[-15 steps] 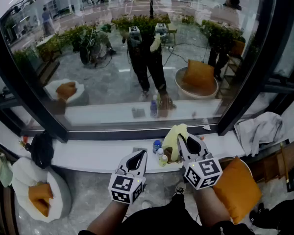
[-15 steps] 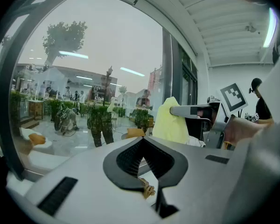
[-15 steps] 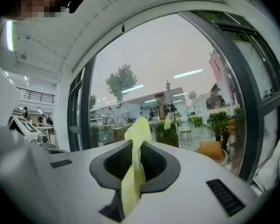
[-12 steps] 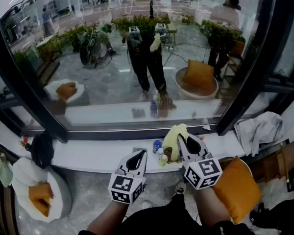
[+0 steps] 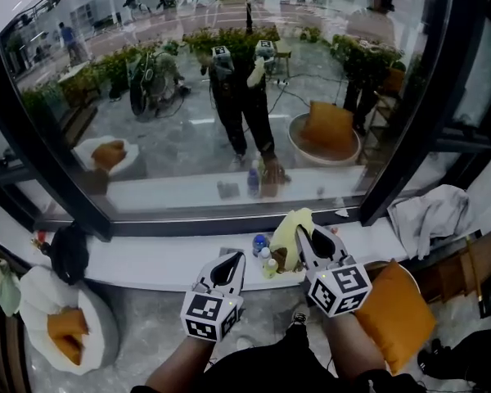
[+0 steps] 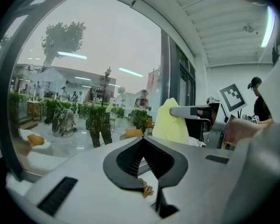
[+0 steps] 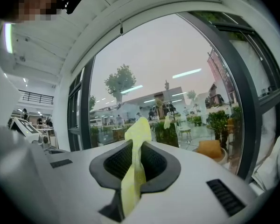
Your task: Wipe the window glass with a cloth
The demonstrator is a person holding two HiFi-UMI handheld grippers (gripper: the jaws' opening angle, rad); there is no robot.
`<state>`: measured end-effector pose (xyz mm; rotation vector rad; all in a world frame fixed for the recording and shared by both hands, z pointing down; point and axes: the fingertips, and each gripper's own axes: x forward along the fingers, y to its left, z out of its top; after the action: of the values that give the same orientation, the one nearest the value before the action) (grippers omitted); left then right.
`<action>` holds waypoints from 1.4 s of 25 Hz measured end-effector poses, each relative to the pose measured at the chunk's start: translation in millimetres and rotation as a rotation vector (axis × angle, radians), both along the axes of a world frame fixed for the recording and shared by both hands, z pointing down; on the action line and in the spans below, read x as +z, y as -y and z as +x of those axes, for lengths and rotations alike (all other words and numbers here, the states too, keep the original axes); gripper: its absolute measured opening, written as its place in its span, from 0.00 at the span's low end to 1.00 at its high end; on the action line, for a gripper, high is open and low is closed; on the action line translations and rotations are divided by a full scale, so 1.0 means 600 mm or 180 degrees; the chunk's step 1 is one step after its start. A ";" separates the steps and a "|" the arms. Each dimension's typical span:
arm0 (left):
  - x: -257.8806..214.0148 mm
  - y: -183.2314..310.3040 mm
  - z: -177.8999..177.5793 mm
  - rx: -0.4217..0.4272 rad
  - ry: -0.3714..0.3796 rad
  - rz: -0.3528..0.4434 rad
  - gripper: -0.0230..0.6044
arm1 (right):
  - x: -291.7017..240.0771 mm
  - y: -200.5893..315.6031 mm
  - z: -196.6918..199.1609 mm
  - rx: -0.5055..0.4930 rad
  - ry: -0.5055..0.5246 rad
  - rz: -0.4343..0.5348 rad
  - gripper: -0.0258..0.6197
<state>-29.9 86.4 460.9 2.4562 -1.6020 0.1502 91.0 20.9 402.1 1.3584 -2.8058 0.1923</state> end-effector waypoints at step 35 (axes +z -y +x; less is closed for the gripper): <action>-0.020 0.269 0.100 0.0088 0.0075 0.0037 0.05 | -0.014 0.287 0.132 0.0263 0.0036 0.0030 0.13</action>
<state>30.3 -74.9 449.2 2.4953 -1.5833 0.1751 169.9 -151.1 393.6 1.4813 -2.7650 0.1889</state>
